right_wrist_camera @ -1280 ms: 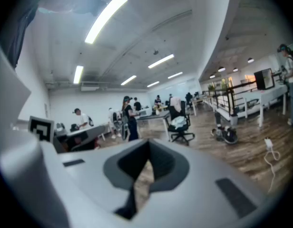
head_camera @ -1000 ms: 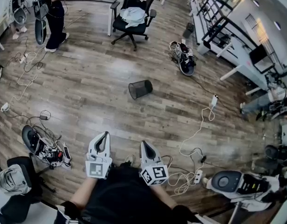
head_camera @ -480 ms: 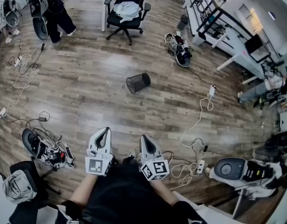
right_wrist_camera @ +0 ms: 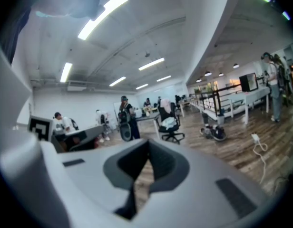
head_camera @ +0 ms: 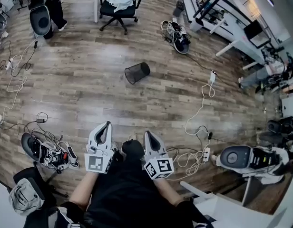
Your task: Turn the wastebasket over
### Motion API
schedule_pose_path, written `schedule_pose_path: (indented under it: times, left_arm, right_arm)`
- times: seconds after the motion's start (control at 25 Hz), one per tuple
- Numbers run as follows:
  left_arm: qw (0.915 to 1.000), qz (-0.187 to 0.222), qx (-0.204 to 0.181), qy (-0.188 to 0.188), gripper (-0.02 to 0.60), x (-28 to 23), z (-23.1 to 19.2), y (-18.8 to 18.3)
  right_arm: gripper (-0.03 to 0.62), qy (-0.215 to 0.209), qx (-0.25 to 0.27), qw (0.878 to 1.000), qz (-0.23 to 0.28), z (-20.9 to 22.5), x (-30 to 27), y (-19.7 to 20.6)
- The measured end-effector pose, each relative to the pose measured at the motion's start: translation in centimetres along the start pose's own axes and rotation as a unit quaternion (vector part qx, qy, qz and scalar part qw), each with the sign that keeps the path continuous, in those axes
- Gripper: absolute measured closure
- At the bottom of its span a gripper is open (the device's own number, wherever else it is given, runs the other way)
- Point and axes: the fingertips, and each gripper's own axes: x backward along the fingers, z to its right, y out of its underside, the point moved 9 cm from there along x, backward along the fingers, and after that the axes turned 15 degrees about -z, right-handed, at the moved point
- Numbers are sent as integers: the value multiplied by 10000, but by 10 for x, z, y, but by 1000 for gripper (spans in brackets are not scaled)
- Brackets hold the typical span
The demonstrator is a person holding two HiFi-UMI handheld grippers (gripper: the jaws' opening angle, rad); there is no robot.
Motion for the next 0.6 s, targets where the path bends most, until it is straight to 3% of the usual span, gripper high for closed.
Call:
schedule_pose_path:
  times: [0.6]
  left_arm:
    - [9995, -188, -100, 212, 549, -64, -40, -5]
  right_arm:
    - [562, 277, -257, 9993, -41, 17, -61, -18]
